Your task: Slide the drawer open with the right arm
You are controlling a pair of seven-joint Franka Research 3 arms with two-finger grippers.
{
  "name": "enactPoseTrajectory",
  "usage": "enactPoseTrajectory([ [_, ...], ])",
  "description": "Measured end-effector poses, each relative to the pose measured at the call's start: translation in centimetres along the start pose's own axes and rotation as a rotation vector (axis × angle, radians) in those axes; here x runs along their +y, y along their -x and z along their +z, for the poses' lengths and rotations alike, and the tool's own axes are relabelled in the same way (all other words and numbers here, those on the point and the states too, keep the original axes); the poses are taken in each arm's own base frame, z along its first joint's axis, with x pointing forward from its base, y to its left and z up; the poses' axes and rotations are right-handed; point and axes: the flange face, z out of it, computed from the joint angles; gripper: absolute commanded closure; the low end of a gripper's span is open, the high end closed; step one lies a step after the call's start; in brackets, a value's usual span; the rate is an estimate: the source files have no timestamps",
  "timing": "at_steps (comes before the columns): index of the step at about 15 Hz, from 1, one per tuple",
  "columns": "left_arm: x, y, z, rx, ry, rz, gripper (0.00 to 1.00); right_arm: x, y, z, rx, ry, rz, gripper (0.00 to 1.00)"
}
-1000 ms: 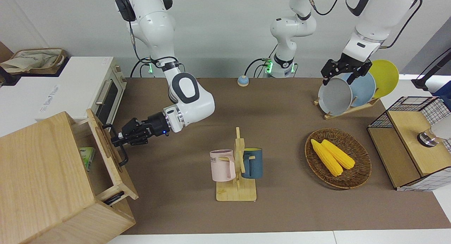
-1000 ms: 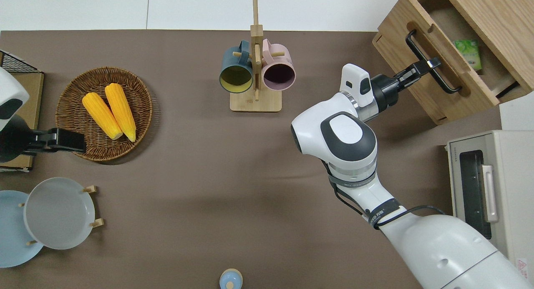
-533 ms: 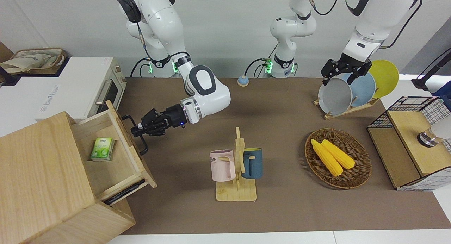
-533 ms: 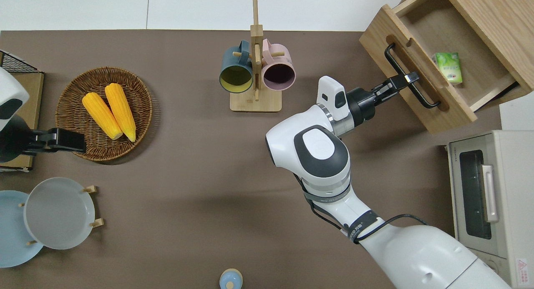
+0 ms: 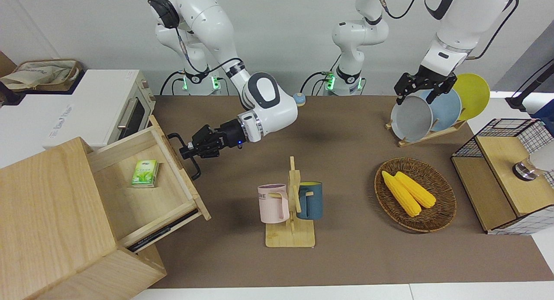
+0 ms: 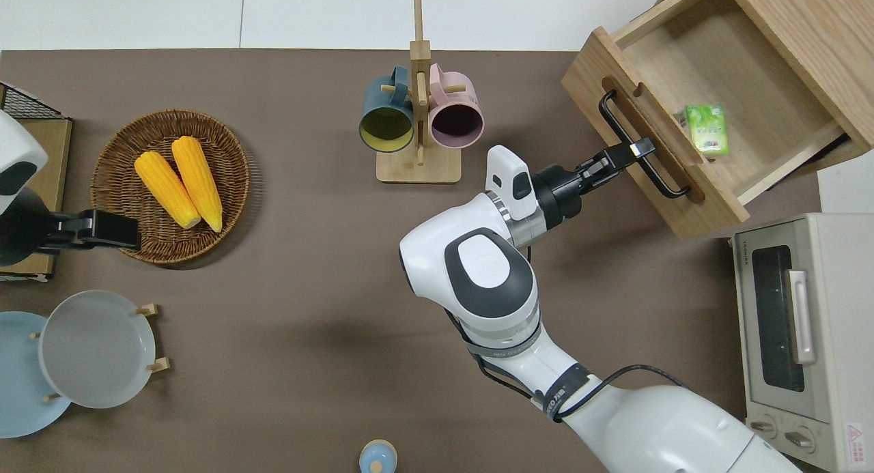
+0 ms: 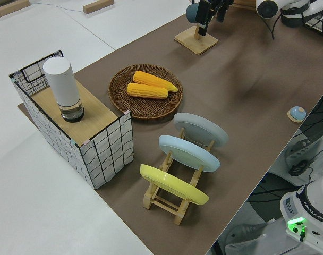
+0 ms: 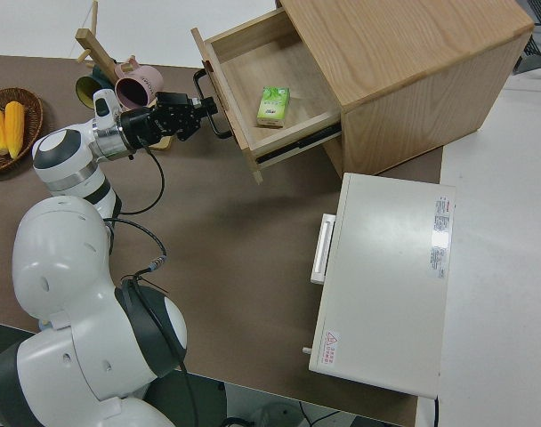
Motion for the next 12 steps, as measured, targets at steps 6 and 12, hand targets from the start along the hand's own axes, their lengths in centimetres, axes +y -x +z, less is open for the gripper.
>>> enactPoseTrajectory([
  [6,0.0,0.0,0.0,0.000,0.000,0.000,0.00,0.2,0.6,-3.5,0.005,-0.011,-0.005,1.000],
  [12,0.0,0.0,0.0,0.000,0.000,0.000,0.00,0.5,1.4,-6.8,0.009,-0.023,-0.009,1.000],
])
